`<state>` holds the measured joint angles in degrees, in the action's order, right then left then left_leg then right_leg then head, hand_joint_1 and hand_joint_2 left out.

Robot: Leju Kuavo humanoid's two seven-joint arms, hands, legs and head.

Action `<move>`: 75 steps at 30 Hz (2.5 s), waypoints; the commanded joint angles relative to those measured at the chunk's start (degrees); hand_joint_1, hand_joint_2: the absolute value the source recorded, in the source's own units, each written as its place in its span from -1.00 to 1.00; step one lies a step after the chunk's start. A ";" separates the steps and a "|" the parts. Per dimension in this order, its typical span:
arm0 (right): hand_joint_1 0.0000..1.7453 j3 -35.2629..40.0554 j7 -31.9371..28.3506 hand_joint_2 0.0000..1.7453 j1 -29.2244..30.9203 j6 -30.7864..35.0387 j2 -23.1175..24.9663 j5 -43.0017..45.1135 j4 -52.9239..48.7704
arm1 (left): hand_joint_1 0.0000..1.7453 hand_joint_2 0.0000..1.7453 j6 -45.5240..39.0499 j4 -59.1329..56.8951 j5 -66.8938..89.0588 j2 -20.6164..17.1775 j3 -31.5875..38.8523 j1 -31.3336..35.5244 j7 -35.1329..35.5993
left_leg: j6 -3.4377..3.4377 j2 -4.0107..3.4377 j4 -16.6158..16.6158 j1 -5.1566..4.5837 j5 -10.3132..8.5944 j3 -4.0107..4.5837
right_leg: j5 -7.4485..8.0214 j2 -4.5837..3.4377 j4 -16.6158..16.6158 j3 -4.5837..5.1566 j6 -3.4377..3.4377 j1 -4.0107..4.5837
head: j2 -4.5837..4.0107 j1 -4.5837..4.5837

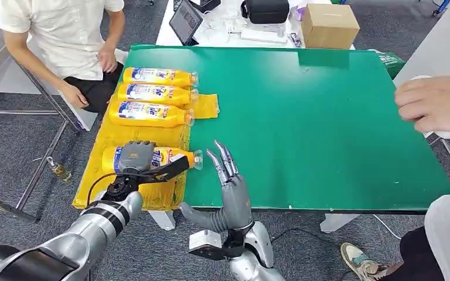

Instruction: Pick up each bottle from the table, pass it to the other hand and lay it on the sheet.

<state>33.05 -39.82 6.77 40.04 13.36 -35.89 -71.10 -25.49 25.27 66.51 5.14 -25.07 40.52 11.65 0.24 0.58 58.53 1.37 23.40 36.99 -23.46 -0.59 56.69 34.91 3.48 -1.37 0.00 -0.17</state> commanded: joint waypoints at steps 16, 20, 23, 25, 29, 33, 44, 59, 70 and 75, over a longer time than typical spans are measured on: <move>-1.00 1.33 -0.18 1.00 1.70 -0.04 -1.68 1.82 4.02 | -1.00 1.00 11.51 -6.26 -8.72 3.84 6.63 1.79 -10.91 | -0.08 -0.02 -0.09 -0.03 0.01 -0.37 | -0.01 0.08 -0.09 -0.37 -0.09 0.00 | 0.00 0.02; -1.00 3.24 -0.18 1.00 1.92 -0.04 -3.15 4.81 3.48 | -1.00 1.00 20.85 -3.34 -18.80 4.59 11.33 0.10 -23.98 | -0.10 -0.03 -0.11 -0.03 0.02 -0.45 | -0.02 0.09 -0.13 -0.46 -0.12 0.02 | 0.00 0.00; -1.00 4.22 -0.18 1.00 2.32 -0.04 -3.81 6.71 3.47 | -1.00 1.00 25.38 -2.00 -22.28 4.42 11.81 -0.53 -27.71 | -0.10 0.01 -0.10 -0.02 0.03 -0.44 | -0.03 0.12 -0.12 -0.46 -0.11 0.02 | 0.00 0.00; -1.00 4.34 -0.18 1.00 2.46 -0.04 -4.05 7.19 3.39 | -1.00 1.00 27.01 -1.27 -23.16 3.83 10.83 -0.77 -28.16 | -0.11 0.02 -0.12 -0.03 0.04 -0.50 | -0.02 0.11 -0.14 -0.52 -0.12 0.02 | 0.00 0.02; -1.00 4.29 -0.18 1.00 2.33 -0.04 -3.93 7.37 4.02 | -1.00 1.00 25.88 -0.58 -23.92 3.57 9.72 -1.18 -28.15 | -0.12 -0.07 -0.14 -0.02 0.06 -0.57 | -0.01 0.04 -0.16 -0.57 -0.17 0.04 | 0.00 0.00; -1.00 3.48 -0.18 1.00 1.79 -0.04 -3.80 6.60 3.85 | -1.00 1.00 22.98 1.08 -24.27 3.68 8.85 -2.11 -29.25 | -0.10 0.02 -0.12 -0.03 0.03 -0.48 | -0.02 0.12 -0.13 -0.49 -0.13 0.02 | 0.00 0.00; -1.00 1.49 -0.18 1.00 0.01 -0.04 -3.55 4.22 2.77 | -1.00 1.00 5.39 17.05 -29.36 5.84 6.09 -10.34 -35.07 | -0.09 0.07 -0.07 -0.03 0.02 -0.23 | -0.06 0.22 -0.07 -0.23 -0.11 0.01 | 0.00 0.00; -1.00 5.15 -0.18 1.00 0.32 -0.16 -6.53 14.24 0.92 | -1.00 1.00 5.92 37.97 -53.44 6.57 4.19 -21.93 -45.10 | -0.09 -0.05 -0.03 0.00 0.09 -0.20 | -0.07 0.14 -0.07 -0.18 -0.16 0.06 | 0.00 0.02; -1.00 -11.94 -0.18 -1.00 -7.15 -26.74 -2.43 44.67 -14.90 | -1.00 1.00 21.34 47.68 -84.04 5.82 2.52 -30.09 -41.57 | -0.17 0.09 -0.02 -0.01 0.25 -0.47 | -0.29 0.33 -0.07 -0.51 -0.26 0.07 | 0.00 0.02; -1.00 -13.14 1.80 -1.00 -7.23 -20.25 -2.08 37.82 -10.68 | -1.00 1.00 16.94 47.64 -79.80 4.82 1.92 -31.59 -43.66 | -0.07 -0.01 -0.06 -0.01 0.15 -0.23 | -0.11 0.18 -0.09 -0.20 -0.18 0.05 | 0.00 0.00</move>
<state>27.24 -40.02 0.60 15.25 9.57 5.34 -86.03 -4.81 72.50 -16.44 12.35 -21.81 10.75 -30.71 0.25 0.61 58.53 1.37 23.46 37.07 -23.49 -0.46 56.65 35.01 3.48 -1.37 0.00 -0.17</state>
